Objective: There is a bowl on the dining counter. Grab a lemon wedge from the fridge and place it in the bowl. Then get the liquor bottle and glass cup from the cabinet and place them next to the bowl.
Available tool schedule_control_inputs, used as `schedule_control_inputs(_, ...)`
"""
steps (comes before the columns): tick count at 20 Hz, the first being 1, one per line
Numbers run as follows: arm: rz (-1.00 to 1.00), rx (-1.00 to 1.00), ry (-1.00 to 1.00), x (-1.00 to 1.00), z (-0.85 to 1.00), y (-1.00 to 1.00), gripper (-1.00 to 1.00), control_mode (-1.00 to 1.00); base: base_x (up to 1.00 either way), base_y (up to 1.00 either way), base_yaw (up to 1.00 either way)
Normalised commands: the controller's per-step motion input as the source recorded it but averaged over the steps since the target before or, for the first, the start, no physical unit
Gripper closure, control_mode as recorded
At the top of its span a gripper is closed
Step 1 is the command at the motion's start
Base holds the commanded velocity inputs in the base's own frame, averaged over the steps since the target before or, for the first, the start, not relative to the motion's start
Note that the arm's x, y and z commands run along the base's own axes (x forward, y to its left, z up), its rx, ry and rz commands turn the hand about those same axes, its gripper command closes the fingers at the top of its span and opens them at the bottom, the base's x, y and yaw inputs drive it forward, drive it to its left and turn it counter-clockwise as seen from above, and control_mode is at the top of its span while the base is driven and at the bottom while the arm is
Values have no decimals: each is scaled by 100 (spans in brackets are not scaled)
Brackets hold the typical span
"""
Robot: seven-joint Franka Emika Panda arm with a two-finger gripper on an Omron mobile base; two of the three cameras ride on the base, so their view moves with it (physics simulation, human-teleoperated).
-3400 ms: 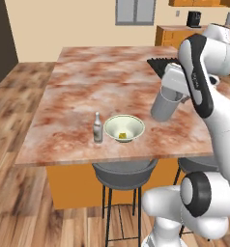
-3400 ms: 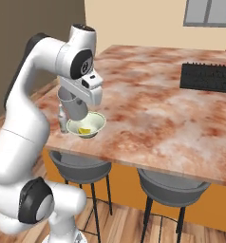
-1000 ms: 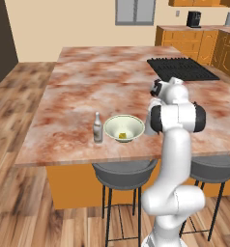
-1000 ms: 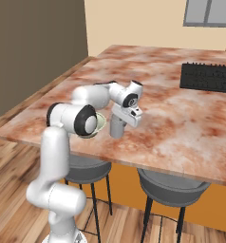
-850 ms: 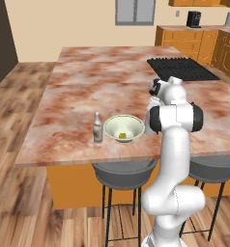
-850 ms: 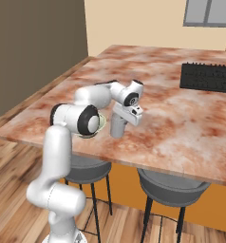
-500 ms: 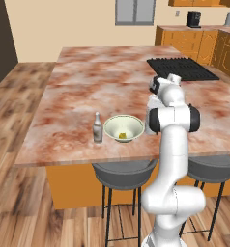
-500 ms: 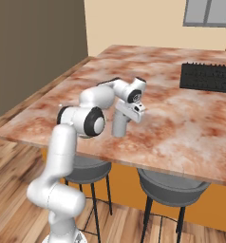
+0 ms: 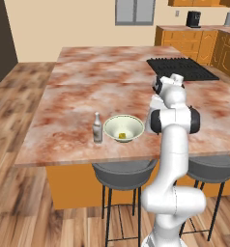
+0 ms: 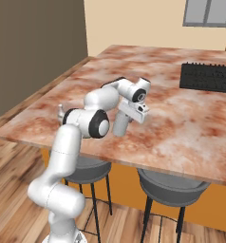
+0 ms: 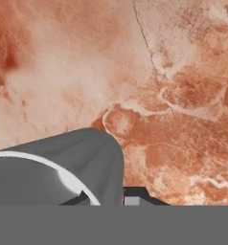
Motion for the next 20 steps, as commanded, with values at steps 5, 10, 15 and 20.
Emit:
schedule_control_inputs(5,0,0,0,-22,-29,37,-100,-100,0,0,0)
schedule_control_inputs(10,0,0,-1,-17,-11,48,-100,-100,0,0,0)
schedule_control_inputs(15,0,0,-8,-10,0,26,-100,-100,0,0,0)
schedule_control_inputs(20,-1,0,-18,-30,20,5,-100,-100,0,0,0)
